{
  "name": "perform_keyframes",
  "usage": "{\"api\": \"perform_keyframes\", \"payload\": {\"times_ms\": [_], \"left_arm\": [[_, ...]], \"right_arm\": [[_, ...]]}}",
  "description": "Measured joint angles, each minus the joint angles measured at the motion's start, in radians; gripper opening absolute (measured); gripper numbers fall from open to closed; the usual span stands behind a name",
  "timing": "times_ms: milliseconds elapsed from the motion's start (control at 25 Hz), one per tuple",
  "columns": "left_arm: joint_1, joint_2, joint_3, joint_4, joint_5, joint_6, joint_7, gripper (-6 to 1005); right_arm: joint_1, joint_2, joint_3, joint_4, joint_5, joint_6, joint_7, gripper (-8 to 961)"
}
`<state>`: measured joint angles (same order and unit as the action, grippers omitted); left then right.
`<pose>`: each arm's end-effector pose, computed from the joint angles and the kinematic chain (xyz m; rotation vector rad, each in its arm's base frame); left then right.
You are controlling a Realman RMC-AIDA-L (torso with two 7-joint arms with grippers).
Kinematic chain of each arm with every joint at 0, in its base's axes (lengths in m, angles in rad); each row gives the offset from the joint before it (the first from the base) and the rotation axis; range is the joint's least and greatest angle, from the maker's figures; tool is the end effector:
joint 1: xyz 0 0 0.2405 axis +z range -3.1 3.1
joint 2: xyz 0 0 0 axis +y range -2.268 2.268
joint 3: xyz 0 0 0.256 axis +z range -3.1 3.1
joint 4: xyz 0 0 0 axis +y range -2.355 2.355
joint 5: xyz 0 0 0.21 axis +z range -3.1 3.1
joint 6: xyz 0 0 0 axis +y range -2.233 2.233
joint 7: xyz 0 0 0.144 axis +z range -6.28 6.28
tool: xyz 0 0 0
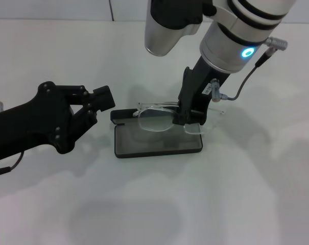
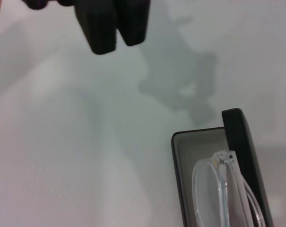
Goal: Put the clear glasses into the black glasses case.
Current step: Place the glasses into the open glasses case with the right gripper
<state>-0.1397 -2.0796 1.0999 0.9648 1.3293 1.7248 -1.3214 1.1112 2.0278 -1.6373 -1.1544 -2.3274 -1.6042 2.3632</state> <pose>-0.2381 0.2532 0.0386 -2.5671 -0.3337 -1.2161 0.0227 0.3624 -0.0515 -3.0091 -0.0036 -0.6724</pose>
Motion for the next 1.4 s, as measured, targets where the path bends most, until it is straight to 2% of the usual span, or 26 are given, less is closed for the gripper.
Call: {"api": "perform_keyframes", "payload": {"times_ms": [440,880,1400], "left_arm": [[-0.014,-0.003,-0.025,-0.015,0.001,-0.003,-0.024,62],[-0.038,0.0,-0.026,-0.029,0.001,-0.014,-0.041,62],[-0.08,-0.004,-0.05,-0.063,0.025,-0.021,-0.042,65]], "right_arm": [[-0.048,0.0,-0.061,-0.002,0.005,0.086,0.023,78],[-0.052,0.0,-0.165,-0.01,-0.007,0.134,0.022,79],[-0.051,0.0,-0.187,0.002,0.002,0.169,0.04,81]]}}
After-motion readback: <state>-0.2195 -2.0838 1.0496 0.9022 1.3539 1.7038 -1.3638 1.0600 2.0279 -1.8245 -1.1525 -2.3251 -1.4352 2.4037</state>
